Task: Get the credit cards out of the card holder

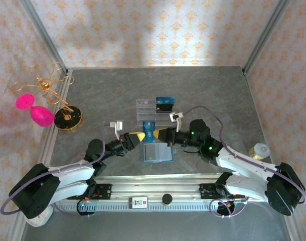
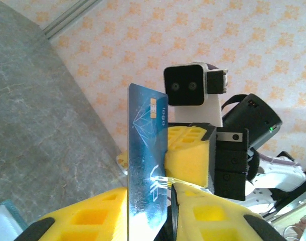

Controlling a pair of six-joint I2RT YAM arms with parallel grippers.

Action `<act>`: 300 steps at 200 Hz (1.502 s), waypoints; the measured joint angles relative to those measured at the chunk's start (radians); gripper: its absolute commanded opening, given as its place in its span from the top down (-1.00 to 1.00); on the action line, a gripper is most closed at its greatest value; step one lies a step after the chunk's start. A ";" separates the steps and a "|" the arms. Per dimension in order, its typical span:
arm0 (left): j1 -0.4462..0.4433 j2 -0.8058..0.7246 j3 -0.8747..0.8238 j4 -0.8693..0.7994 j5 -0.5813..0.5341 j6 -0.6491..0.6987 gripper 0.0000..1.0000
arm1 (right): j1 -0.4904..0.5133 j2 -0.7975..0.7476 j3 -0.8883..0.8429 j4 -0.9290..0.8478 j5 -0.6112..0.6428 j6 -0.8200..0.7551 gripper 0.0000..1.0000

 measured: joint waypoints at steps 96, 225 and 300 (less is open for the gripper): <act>0.000 -0.022 -0.009 0.006 0.000 -0.006 0.70 | 0.000 0.003 0.001 0.006 0.000 0.000 1.00; -0.042 -0.005 0.000 0.012 -0.104 0.040 1.00 | 0.005 -0.111 0.073 -0.122 0.383 -0.027 -0.46; -0.047 -0.011 0.032 0.138 -0.181 0.073 1.00 | -0.001 -0.025 0.037 0.088 0.203 -0.033 -0.24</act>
